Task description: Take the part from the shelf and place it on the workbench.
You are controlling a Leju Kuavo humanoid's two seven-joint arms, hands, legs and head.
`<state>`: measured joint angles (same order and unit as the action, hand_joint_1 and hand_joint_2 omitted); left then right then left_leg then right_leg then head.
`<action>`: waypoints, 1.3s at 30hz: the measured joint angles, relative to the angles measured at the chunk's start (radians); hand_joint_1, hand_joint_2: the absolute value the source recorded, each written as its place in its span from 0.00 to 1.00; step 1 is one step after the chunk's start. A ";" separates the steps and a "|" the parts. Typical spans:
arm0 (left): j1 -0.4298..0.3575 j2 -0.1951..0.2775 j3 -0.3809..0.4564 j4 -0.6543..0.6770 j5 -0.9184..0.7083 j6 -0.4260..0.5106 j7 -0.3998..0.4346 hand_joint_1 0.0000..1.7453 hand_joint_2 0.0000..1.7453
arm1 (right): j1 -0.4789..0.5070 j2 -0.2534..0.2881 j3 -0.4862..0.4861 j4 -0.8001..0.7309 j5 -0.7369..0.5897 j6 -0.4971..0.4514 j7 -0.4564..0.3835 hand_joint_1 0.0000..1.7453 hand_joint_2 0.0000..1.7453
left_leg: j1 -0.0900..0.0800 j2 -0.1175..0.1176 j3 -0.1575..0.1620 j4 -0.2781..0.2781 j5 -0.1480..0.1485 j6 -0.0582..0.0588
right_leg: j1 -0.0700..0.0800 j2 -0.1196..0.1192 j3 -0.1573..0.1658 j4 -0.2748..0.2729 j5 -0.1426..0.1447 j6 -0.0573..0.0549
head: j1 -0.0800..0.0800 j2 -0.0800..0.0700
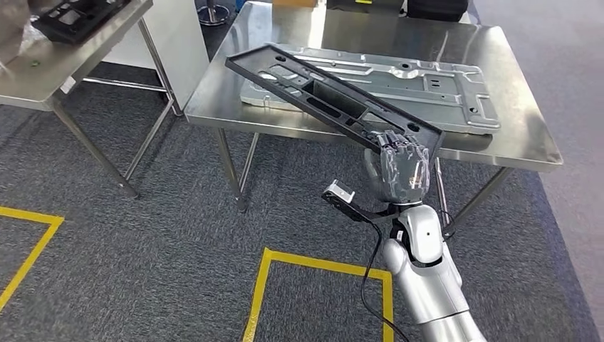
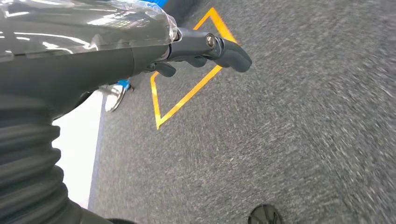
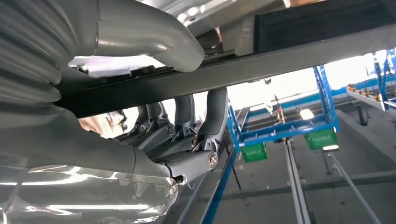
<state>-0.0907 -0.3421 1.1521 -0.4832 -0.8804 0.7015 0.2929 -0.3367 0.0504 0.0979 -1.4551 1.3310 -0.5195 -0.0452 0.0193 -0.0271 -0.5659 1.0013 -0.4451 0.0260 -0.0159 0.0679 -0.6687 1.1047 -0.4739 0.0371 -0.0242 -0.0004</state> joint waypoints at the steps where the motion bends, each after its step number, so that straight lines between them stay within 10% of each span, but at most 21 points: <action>1: 0.000 0.000 0.001 0.000 0.000 0.000 0.000 0.00 1.00 | -0.001 0.000 0.001 -0.001 0.000 0.000 0.000 0.95 1.00 | -0.001 0.014 0.000 -0.001 0.000 0.003 | 0.002 -0.034 -0.032 0.068 -0.036 0.002 | 0.000 0.000; 4: 0.001 0.000 0.005 0.000 0.002 0.000 -0.003 0.00 1.00 | 0.000 0.001 0.002 0.000 0.000 0.002 -0.001 0.95 1.00 | -0.003 0.057 -0.001 -0.001 -0.002 0.004 | -0.002 -0.067 -0.113 0.239 -0.097 0.009 | 0.000 0.000; 8: 0.001 0.000 0.009 0.006 0.054 -0.002 -0.056 0.00 1.00 | -0.013 0.000 0.002 0.001 0.000 0.004 0.000 0.95 1.00 | -0.007 0.106 0.005 0.005 -0.014 -0.007 | 0.000 -0.123 0.020 0.002 0.021 0.005 | 0.000 0.000; 12: 0.003 0.001 0.010 0.008 0.144 -0.033 -0.101 0.00 1.00 | -0.029 -0.007 -0.002 0.001 -0.004 0.008 0.001 0.95 1.00 | -0.017 0.142 0.011 0.011 -0.025 -0.027 | 0.010 -0.132 0.059 -0.084 0.034 -0.015 | -0.001 0.000; 15: 0.005 0.007 0.009 0.009 0.188 -0.057 -0.121 0.00 1.00 | -0.030 -0.016 -0.007 0.000 -0.006 0.008 0.002 0.95 1.00 | -0.010 0.095 -0.010 0.072 -0.069 -0.042 | 0.004 -0.110 0.063 -0.092 0.034 -0.034 | -0.001 0.000; 18: 0.016 0.016 0.009 0.016 0.230 -0.084 -0.160 0.00 1.00 | -0.031 -0.019 -0.008 0.002 -0.010 -0.001 0.001 0.95 1.00 | -0.007 0.037 -0.116 0.276 -0.146 -0.047 | 0.005 -0.085 0.067 -0.092 0.018 -0.053 | -0.001 0.000; 20: 0.023 0.026 0.009 0.027 0.245 -0.105 -0.178 0.00 1.00 | -0.031 -0.020 -0.009 0.007 -0.014 -0.005 0.001 0.95 1.00 | -0.007 0.034 -0.148 0.316 -0.123 -0.045 | 0.007 -0.069 0.080 -0.089 0.007 -0.053 | -0.001 0.000; 24: 0.026 0.049 0.008 0.053 0.262 -0.113 -0.192 0.00 1.00 | -0.035 -0.026 -0.009 0.018 -0.018 -0.007 0.000 0.95 1.00 | -0.012 0.034 -0.056 0.082 0.008 -0.026 | 0.010 -0.053 0.122 -0.086 -0.022 -0.037 | -0.001 0.000; 29: 0.025 0.072 0.008 0.077 0.282 -0.112 -0.211 0.00 1.00 | -0.040 -0.039 -0.010 0.022 -0.020 -0.009 0.000 0.95 1.00 | -0.012 0.031 0.011 0.000 -0.019 -0.001 | 0.010 -0.053 0.130 -0.054 -0.018 -0.009 | 0.000 0.000; 34: 0.028 0.087 0.007 0.095 0.290 -0.134 -0.223 0.00 1.00 | -0.038 -0.054 -0.013 0.028 -0.021 -0.011 -0.004 0.95 1.00 | -0.009 0.028 0.097 -0.022 -0.068 0.007 | 0.004 -0.060 -0.067 0.178 -0.078 0.007 | 0.001 0.000; 36: 0.033 0.093 0.008 0.102 0.295 -0.142 -0.228 0.00 1.00 | -0.034 -0.061 -0.016 0.032 -0.021 -0.010 -0.004 0.95 1.00 | -0.008 0.024 0.138 -0.025 -0.097 0.003 | 0.003 -0.063 -0.111 0.159 -0.102 0.008 | 0.001 0.000; 37: 0.035 0.095 0.008 0.105 0.296 -0.145 -0.230 0.00 1.00 | -0.032 -0.065 -0.018 0.033 -0.021 -0.010 -0.004 0.95 1.00 | -0.008 0.023 0.160 -0.026 -0.115 0.001 | 0.002 -0.065 -0.116 0.114 -0.086 0.006 | 0.001 0.000; 39: 0.038 0.100 0.008 0.112 0.299 -0.149 -0.231 0.00 1.00 | -0.028 -0.072 -0.023 0.039 -0.021 -0.011 -0.004 0.95 1.00 | -0.009 0.021 0.198 -0.026 -0.155 -0.007 | 0.007 -0.073 -0.114 0.001 0.053 -0.004 | 0.001 0.000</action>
<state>-0.0522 -0.2422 1.1598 -0.3712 -0.5817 0.5527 0.0614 -0.3643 -0.0218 0.0750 -1.4166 1.3100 -0.5301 -0.0496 0.0100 -0.0057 -0.3679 0.9750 -0.6006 0.0191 -0.0092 -0.0049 -0.7829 1.1060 -0.4208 0.0334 -0.0234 -0.0003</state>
